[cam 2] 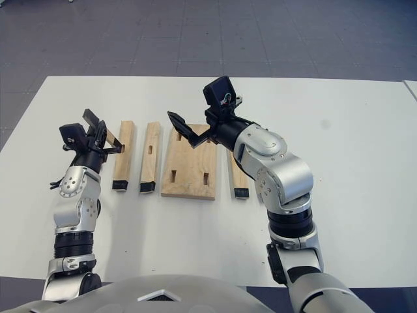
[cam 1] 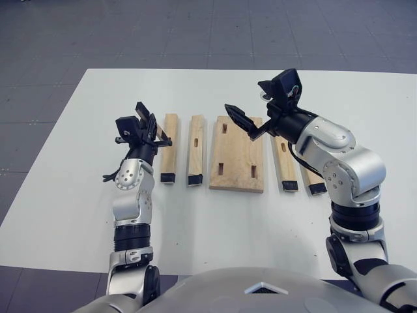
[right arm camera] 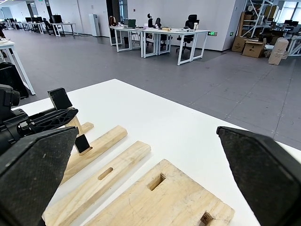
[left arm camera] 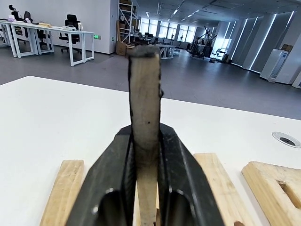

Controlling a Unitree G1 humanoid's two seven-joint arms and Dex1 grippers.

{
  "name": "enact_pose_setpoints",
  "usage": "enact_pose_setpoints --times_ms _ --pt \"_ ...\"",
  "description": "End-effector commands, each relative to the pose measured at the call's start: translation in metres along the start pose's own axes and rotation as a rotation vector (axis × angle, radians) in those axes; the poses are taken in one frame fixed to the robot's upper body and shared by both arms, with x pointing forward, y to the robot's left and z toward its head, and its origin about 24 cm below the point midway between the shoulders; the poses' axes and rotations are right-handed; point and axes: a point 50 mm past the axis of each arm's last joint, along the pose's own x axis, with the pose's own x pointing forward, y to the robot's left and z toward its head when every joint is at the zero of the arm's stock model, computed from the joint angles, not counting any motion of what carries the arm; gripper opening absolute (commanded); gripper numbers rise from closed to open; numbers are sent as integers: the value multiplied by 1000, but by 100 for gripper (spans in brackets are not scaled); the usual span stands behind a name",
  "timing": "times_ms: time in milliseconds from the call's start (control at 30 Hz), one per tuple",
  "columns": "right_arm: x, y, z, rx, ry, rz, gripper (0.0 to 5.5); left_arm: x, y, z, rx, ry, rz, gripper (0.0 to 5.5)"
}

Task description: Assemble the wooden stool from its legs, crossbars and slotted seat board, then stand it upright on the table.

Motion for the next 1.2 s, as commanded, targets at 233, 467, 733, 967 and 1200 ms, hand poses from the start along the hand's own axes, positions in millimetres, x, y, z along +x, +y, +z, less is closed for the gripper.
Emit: enact_pose_setpoints --times_ms 233,467,733,967,1200 --pt "2 0 4 -14 -11 -1 550 2 -4 -1 3 24 -6 42" --pt "2 0 3 -16 -12 -3 550 7 -12 17 -4 -32 -9 42" --pt "3 0 3 -19 -14 -3 550 6 -14 12 -8 -12 6 42" --pt "3 0 4 -18 -19 -4 550 3 -10 -7 -5 44 38 42" --pt "2 0 4 -18 -22 -5 550 -5 -5 -19 47 64 104 42"
